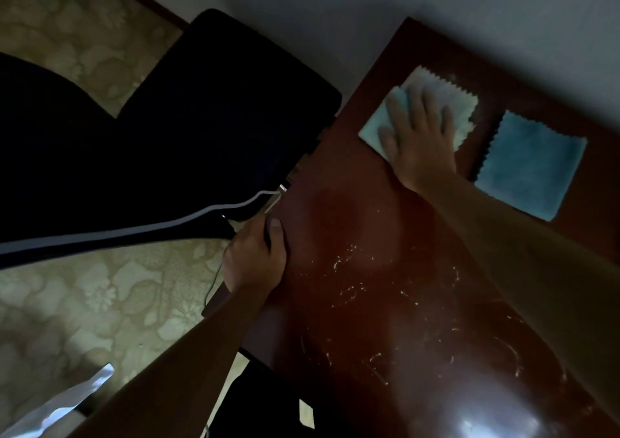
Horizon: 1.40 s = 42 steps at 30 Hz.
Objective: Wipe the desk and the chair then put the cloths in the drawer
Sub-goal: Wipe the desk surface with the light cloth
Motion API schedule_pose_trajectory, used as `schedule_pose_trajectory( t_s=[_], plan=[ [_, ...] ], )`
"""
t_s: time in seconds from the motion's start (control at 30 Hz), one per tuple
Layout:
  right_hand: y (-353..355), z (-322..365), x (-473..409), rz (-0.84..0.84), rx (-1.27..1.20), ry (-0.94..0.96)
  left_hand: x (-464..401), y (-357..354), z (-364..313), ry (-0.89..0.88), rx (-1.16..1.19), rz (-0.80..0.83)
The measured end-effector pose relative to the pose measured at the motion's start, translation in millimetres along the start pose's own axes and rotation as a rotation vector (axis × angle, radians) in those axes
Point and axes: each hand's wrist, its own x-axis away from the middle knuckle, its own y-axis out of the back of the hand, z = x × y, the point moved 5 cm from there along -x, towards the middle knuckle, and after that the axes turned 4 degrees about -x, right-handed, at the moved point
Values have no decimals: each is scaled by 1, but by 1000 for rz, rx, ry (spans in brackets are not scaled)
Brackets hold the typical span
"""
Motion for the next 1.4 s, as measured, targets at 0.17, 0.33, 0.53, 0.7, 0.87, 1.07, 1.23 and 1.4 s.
schedule_pose_trajectory(
  t_s=[0.17,0.33,0.53,0.7,0.87,1.07,1.23,1.4],
  plan=[
    [-32,60,104,49,32,139,2,0,0,-8,-12,14],
    [-29,40,105,112,9,245,0,2,-3,-16,-7,15],
    [9,-20,-45,-62,-31,-127,1,3,-5,-17,-13,-14],
    [-28,57,75,-16,-20,170,1,3,-7,-18,-23,15],
    [-1,-8,0,-4,44,146,0,2,-6,-5,-4,16],
    [9,-19,-59,-98,-38,-126,0,0,-5,-10,-18,20],
    [-39,75,129,28,-59,218,0,2,-7,-16,-30,18],
    [-32,57,95,57,-27,297,-1,3,-6,-7,-33,15]
  ],
)
